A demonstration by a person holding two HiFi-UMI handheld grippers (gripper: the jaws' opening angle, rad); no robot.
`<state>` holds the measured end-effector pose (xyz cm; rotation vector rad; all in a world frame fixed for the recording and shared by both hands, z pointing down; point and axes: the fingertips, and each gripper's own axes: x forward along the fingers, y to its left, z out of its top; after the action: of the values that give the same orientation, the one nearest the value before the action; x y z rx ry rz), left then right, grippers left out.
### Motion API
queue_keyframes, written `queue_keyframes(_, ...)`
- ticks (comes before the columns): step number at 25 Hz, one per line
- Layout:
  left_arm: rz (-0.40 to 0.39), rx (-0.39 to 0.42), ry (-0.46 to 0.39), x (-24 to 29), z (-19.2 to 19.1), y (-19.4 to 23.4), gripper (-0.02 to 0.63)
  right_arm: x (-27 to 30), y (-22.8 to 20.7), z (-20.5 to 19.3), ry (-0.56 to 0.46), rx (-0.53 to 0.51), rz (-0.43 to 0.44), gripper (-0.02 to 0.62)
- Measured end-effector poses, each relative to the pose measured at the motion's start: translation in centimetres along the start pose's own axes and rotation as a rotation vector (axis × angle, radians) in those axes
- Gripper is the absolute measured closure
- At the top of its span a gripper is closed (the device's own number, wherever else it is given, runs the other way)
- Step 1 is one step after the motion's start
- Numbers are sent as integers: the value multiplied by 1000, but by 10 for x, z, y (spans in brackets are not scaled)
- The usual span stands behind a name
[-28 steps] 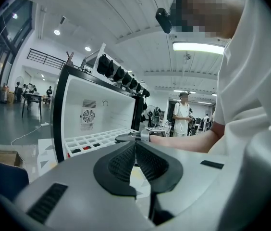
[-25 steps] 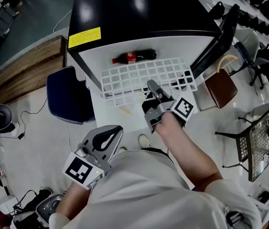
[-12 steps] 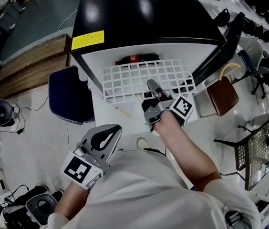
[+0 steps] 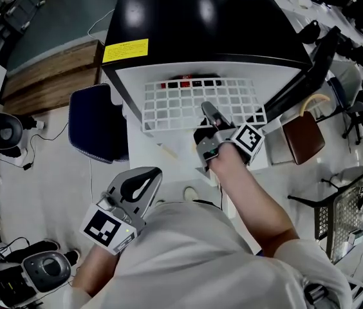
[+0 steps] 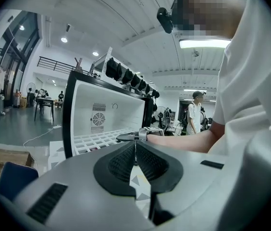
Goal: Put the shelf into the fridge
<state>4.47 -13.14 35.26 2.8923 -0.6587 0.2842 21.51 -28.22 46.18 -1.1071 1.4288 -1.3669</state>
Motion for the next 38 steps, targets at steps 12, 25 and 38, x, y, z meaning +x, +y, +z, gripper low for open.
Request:
queue_keyframes(12, 43, -14, 11, 7, 6, 8, 583, 33, 4, 16, 27, -11, 6, 562)
queue_keyframes(25, 92, -20, 16, 4, -8, 5, 583, 51, 0, 22, 60, -38, 20, 558)
queue_keyframes(38, 125, -34, 17, 5, -5, 14, 583, 78, 3, 37, 74, -70, 26, 557)
